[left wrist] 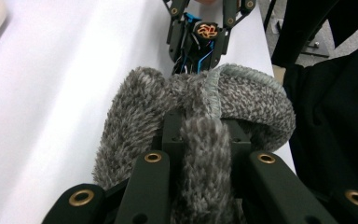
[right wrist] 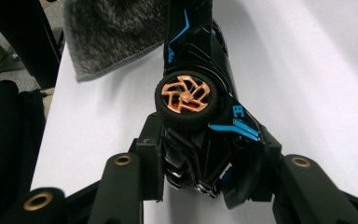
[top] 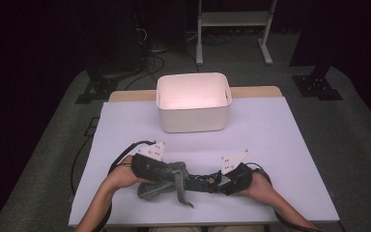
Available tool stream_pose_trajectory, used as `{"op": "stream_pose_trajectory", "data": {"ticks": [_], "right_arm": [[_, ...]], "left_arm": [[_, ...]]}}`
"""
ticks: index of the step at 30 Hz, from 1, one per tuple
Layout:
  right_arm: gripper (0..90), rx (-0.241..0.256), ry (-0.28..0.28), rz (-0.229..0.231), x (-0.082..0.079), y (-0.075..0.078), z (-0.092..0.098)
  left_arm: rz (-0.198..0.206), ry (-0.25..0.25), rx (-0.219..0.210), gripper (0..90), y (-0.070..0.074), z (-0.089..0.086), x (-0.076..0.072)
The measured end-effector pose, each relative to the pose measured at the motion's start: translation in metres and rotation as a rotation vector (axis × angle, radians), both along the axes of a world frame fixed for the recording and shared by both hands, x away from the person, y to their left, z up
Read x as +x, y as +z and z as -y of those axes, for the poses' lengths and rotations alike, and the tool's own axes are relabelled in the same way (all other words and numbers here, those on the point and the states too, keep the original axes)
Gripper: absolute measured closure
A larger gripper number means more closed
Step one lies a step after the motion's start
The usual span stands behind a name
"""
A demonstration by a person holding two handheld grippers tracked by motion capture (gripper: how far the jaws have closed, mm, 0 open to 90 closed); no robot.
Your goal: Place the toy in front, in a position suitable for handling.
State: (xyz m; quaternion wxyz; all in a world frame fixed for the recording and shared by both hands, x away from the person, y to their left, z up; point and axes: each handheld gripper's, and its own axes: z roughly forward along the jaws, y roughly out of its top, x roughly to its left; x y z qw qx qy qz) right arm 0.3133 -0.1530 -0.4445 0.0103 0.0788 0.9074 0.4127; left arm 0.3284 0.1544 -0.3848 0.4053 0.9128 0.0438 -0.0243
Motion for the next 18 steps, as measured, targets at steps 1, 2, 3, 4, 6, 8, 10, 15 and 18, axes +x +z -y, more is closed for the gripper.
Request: {"op": "stream_pose_trajectory", "data": {"ticks": [1,2,3,4,6,8,10,15,18], "right_arm": [[57.0,-0.001,0.000,0.000,0.000,0.000,0.000],[57.0,-0.002,0.001,0.000,0.000,0.000,0.000],[57.0,-0.003,0.000,-0.001,0.000,0.000,0.000],[57.0,-0.003,0.000,-0.002,0.000,0.000,0.000],[57.1,-0.006,0.000,-0.003,0.001,0.001,0.000],[57.0,-0.007,0.001,-0.002,0.001,0.001,0.000],[57.0,-0.012,0.000,-0.001,0.000,0.001,-0.001],[57.1,-0.023,-0.005,0.001,-0.001,0.002,0.000],[57.1,-0.025,-0.007,0.001,-0.001,0.003,0.002]], "left_arm": [[-0.003,0.005,0.008,76.3,0.000,-0.002,0.000],[0.003,0.008,0.018,76.3,-0.001,-0.004,0.000],[0.000,0.014,0.026,76.3,-0.002,-0.006,-0.001],[-0.004,0.019,0.025,76.4,-0.003,-0.008,-0.001],[-0.013,0.029,0.014,76.4,-0.004,-0.012,-0.001],[-0.014,0.033,0.010,76.4,-0.005,-0.014,-0.002],[-0.016,0.033,0.005,76.5,-0.006,-0.015,-0.002],[-0.018,0.031,0.002,76.5,-0.006,-0.015,-0.001],[-0.025,0.024,-0.012,76.4,-0.009,-0.012,-0.001]]}}
